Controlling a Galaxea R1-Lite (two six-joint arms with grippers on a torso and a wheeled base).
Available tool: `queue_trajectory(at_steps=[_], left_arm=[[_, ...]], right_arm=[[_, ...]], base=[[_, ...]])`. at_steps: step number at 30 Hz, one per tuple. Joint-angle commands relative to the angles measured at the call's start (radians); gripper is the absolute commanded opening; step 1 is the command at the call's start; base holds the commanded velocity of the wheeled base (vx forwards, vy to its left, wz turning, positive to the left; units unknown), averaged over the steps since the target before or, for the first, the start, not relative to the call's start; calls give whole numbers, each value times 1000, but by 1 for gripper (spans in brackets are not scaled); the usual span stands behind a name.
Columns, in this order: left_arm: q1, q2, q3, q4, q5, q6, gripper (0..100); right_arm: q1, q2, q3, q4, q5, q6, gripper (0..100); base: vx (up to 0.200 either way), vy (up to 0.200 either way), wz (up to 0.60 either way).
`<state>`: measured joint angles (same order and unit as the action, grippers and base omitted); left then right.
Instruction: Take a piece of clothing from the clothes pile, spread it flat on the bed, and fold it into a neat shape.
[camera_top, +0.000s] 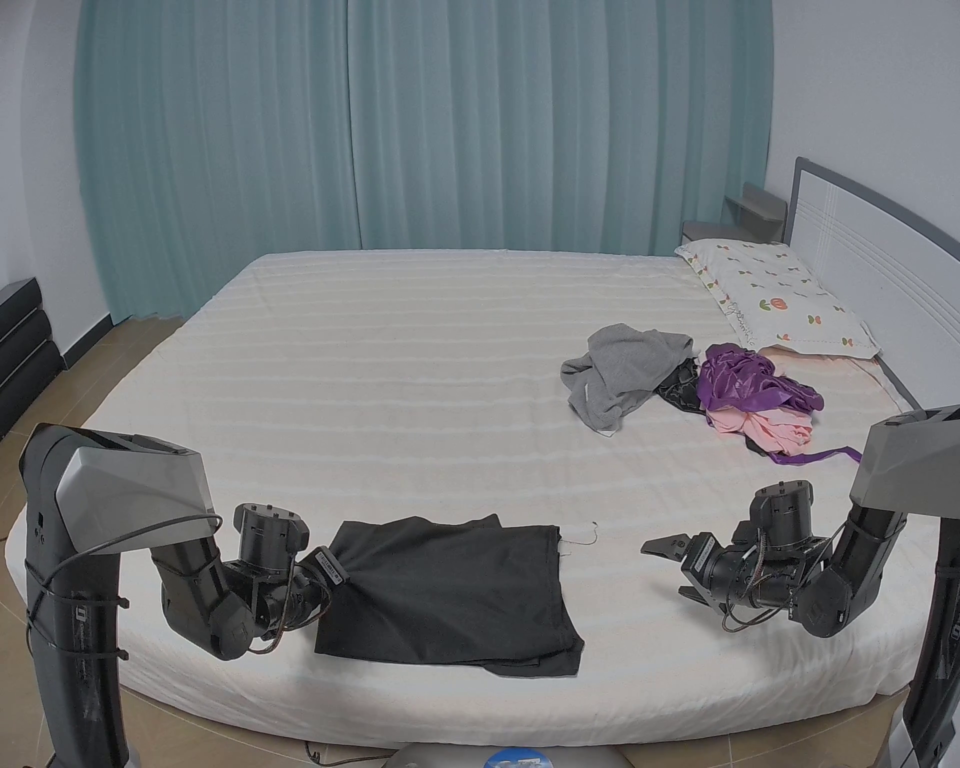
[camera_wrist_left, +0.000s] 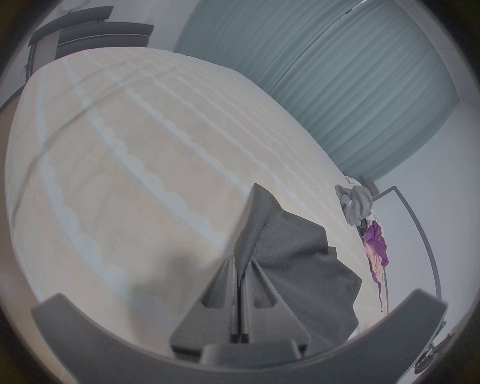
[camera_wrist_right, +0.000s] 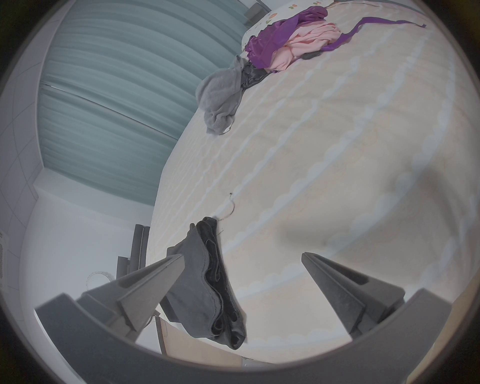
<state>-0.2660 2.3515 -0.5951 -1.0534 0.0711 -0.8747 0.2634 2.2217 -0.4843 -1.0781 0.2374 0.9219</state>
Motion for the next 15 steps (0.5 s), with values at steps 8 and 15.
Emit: queue_trajectory(at_steps=[8,15], left_arm=[[39,-8,21,-2,1,-3,0],[53,-8,29,-2,1,-3,0]], right_arm=[[2,3,3,-2,0,0,100],[4,3,3,0,0,0,100]], base=[[0,200,0],[0,200,0]])
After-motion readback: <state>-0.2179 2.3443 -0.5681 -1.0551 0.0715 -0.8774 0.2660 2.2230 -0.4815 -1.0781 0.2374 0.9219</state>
